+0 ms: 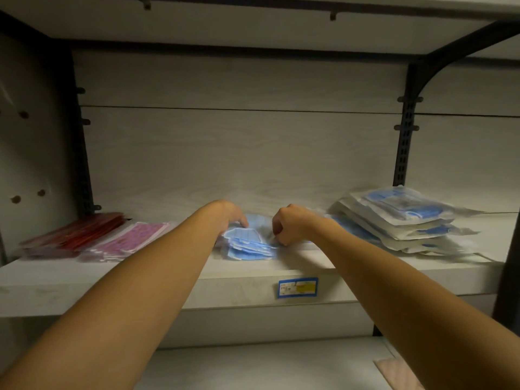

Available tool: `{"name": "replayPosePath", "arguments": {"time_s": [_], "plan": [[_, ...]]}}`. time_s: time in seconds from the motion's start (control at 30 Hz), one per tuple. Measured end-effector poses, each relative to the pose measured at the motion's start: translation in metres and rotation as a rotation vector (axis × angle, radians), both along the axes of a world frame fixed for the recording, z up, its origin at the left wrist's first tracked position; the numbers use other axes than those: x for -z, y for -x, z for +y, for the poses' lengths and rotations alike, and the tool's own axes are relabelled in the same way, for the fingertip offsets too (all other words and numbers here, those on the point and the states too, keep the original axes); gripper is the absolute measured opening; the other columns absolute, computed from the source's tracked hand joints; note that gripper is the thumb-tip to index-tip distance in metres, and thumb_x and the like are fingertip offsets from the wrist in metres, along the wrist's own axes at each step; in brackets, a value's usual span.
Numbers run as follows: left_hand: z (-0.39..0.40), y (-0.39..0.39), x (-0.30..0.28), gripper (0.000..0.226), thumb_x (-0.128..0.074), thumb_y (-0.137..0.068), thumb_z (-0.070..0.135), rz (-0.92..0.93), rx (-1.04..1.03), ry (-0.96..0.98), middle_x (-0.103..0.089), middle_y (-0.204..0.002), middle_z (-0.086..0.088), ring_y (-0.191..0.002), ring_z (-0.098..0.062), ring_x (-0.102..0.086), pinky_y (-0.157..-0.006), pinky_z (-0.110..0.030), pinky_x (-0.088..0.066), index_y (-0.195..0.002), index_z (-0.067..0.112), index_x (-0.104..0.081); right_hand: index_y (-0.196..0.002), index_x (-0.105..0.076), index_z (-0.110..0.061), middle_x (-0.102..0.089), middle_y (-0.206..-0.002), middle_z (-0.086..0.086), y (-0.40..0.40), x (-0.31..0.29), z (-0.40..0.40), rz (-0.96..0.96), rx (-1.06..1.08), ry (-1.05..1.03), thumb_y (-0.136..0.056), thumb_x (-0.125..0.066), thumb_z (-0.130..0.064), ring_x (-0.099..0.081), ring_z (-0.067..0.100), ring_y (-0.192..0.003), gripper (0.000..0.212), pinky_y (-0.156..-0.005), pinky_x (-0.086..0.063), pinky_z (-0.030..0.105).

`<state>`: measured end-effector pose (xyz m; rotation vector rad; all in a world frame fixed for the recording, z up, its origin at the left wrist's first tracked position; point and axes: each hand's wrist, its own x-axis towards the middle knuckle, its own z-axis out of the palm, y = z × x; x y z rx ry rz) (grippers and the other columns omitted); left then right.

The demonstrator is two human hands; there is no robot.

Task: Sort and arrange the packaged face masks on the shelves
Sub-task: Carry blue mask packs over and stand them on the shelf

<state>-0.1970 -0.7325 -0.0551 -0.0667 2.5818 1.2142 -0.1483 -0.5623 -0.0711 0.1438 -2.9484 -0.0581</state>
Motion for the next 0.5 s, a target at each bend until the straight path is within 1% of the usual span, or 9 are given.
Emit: {"name": "replayPosePath", "arguments": {"time_s": [0.03,0.13,0.2,0.23,0.27,0.33,0.4,0.47,0.5], "plan": [[0.001,-0.001,0.000,0.057,-0.069,-0.094,0.012,-0.001,0.004,-0.036,-0.052,-0.117,-0.028,-0.088,-0.035,-0.054,-0.095,-0.045,-0.049,-0.143,-0.003,-0.044,-0.093,-0.073,-0.024,-0.063,-0.089,0.001,0.001,-0.001,0.000,-0.007,-0.006,-0.006,-0.082,-0.071,-0.025,-0.061,0.025,-0.086,0.011,-0.069,-0.047,0.030],[0.004,-0.003,0.001,0.048,-0.066,-0.095,0.007,0.071,0.023,-0.081,-0.056,-0.103,-0.023,-0.083,-0.033,-0.052,-0.097,-0.042,-0.043,-0.138,-0.007,-0.048,-0.098,-0.076,-0.021,-0.064,-0.090,0.001,0.002,-0.002,0.000,-0.029,-0.017,-0.017,-0.083,-0.070,-0.023,-0.060,0.023,-0.085,0.016,-0.070,-0.049,0.031],[0.004,-0.003,0.004,0.041,-0.067,-0.094,0.008,0.105,0.023,-0.100,-0.059,-0.102,-0.020,-0.091,-0.033,-0.057,-0.097,-0.039,-0.047,-0.132,-0.005,-0.056,-0.099,-0.075,-0.020,-0.064,-0.091,0.001,0.002,-0.002,0.000,-0.033,-0.021,-0.016,-0.084,-0.070,-0.023,-0.061,0.024,-0.086,0.017,-0.071,-0.050,0.031],[0.004,-0.004,0.006,0.032,-0.067,-0.095,0.008,0.112,0.025,-0.114,-0.060,-0.100,-0.018,-0.094,-0.031,-0.057,-0.095,-0.039,-0.048,-0.123,-0.003,-0.059,-0.100,-0.075,-0.021,-0.065,-0.092,0.002,0.002,-0.002,0.000,-0.033,-0.023,-0.019,-0.084,-0.069,-0.023,-0.062,0.025,-0.087,0.017,-0.071,-0.048,0.031],[0.004,-0.005,0.006,0.020,-0.065,-0.095,0.008,0.115,0.021,-0.131,-0.060,-0.093,-0.015,-0.091,-0.029,-0.057,-0.091,-0.037,-0.049,-0.112,-0.001,-0.060,-0.100,-0.075,-0.021,-0.065,-0.093,0.002,0.002,-0.001,0.000,-0.031,-0.025,-0.024,-0.084,-0.069,-0.023,-0.062,0.025,-0.088,0.017,-0.071,-0.047,0.030],[0.002,-0.005,0.006,0.009,-0.065,-0.094,0.004,0.101,0.000,-0.163,-0.059,-0.084,-0.014,-0.080,-0.026,-0.058,-0.089,-0.036,-0.051,-0.102,0.001,-0.061,-0.100,-0.074,-0.022,-0.064,-0.093,0.002,0.002,0.000,-0.001,-0.025,-0.028,-0.038,-0.085,-0.068,-0.025,-0.062,0.026,-0.089,0.017,-0.071,-0.046,0.030],[-0.003,-0.004,0.007,0.015,-0.069,-0.089,-0.001,0.113,-0.012,-0.199,-0.065,-0.091,-0.017,-0.080,-0.027,-0.063,-0.087,-0.036,-0.053,-0.103,-0.006,-0.064,-0.094,-0.072,-0.023,-0.062,-0.089,0.000,0.001,0.001,-0.001,-0.016,-0.032,-0.050,-0.085,-0.067,-0.026,-0.061,0.026,-0.088,0.010,-0.069,-0.044,0.030],[-0.009,0.000,0.009,0.033,-0.076,-0.080,-0.004,0.156,-0.045,-0.236,-0.068,-0.105,-0.020,-0.095,-0.032,-0.068,-0.088,-0.040,-0.056,-0.112,-0.010,-0.066,-0.089,-0.069,-0.025,-0.061,-0.087,0.000,0.000,0.001,-0.002,-0.009,-0.036,-0.047,-0.085,-0.066,-0.022,-0.059,0.025,-0.086,0.006,-0.068,-0.043,0.029],[-0.011,0.000,0.009,0.036,-0.078,-0.078,-0.005,0.191,-0.061,-0.252,-0.068,-0.108,-0.021,-0.099,-0.034,-0.068,-0.087,-0.040,-0.056,-0.112,-0.009,-0.066,-0.090,-0.071,-0.024,-0.060,-0.088,0.000,-0.001,0.001,-0.002,-0.008,-0.036,-0.039,-0.084,-0.065,-0.020,-0.060,0.025,-0.087,0.009,-0.067,-0.042,0.028]]}}
